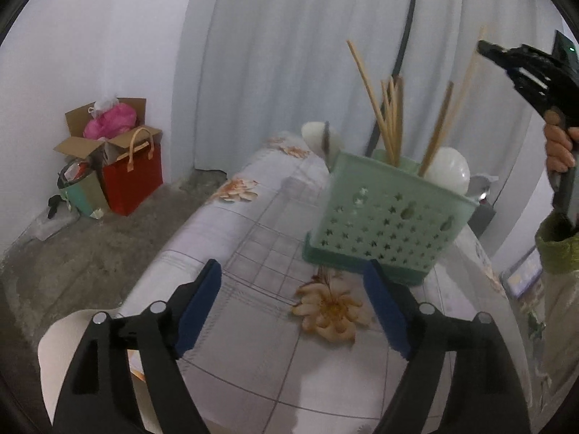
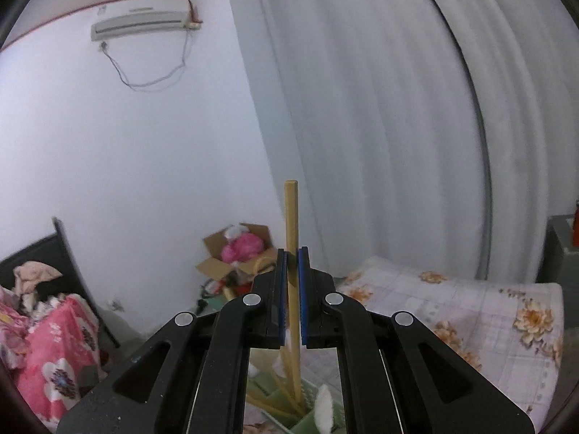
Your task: Organize utensils
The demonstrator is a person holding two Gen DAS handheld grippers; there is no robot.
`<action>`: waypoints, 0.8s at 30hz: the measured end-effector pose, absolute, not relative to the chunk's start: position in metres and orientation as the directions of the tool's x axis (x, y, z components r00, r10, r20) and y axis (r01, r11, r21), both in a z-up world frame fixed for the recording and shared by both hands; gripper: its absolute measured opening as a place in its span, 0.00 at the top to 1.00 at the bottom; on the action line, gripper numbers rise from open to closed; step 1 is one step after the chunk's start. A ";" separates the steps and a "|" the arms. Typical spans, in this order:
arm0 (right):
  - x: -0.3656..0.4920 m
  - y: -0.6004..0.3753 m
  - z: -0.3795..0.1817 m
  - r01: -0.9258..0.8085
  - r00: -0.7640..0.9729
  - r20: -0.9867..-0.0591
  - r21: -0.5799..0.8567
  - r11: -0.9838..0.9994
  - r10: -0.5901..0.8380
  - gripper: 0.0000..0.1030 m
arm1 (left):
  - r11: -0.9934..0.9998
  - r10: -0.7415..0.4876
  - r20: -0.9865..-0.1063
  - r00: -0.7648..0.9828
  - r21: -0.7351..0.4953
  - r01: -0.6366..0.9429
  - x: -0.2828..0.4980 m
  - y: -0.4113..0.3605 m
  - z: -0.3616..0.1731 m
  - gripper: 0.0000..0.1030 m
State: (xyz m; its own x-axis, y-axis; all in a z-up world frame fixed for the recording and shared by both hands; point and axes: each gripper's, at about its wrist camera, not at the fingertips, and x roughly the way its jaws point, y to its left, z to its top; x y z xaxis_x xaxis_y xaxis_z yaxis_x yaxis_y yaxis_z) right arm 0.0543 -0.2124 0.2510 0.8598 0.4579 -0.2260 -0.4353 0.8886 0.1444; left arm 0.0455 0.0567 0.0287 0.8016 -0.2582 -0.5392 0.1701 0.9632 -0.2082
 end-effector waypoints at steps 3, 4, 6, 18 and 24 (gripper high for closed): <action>0.060 -0.207 0.224 -0.417 0.848 -0.295 0.144 0.897 0.441 0.96 | 0.965 -0.250 -0.550 0.797 -0.207 0.160 0.046 0.052 0.027 0.19; 0.062 -0.203 0.211 -0.414 0.837 -0.333 0.136 0.900 0.435 0.95 | 0.966 -0.245 -0.553 0.797 -0.206 0.154 0.045 0.051 0.027 0.18; 0.060 -0.201 0.194 -0.416 0.814 -0.378 0.150 0.897 0.441 0.94 | 0.969 -0.237 -0.552 0.799 -0.198 0.151 0.045 0.048 0.029 0.16; -0.024 -0.198 0.162 -0.265 0.891 -0.369 0.049 0.963 0.264 0.20 | 0.991 -0.128 -0.564 0.816 -0.099 0.087 0.038 0.037 0.040 0.06; -0.041 -0.167 0.107 -0.026 0.879 -0.476 -0.091 0.996 -0.020 0.08 | 1.000 -0.010 -0.613 0.790 0.016 0.026 0.045 0.024 0.034 0.06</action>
State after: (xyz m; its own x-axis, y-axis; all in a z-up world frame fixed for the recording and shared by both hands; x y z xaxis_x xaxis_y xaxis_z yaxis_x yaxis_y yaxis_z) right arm -0.0409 -0.1666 0.1068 0.8794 -0.0204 -0.4756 -0.0258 0.9956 -0.0905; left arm 0.0450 0.0242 0.0345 0.7898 -0.0103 -0.6133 0.0258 0.9995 0.0165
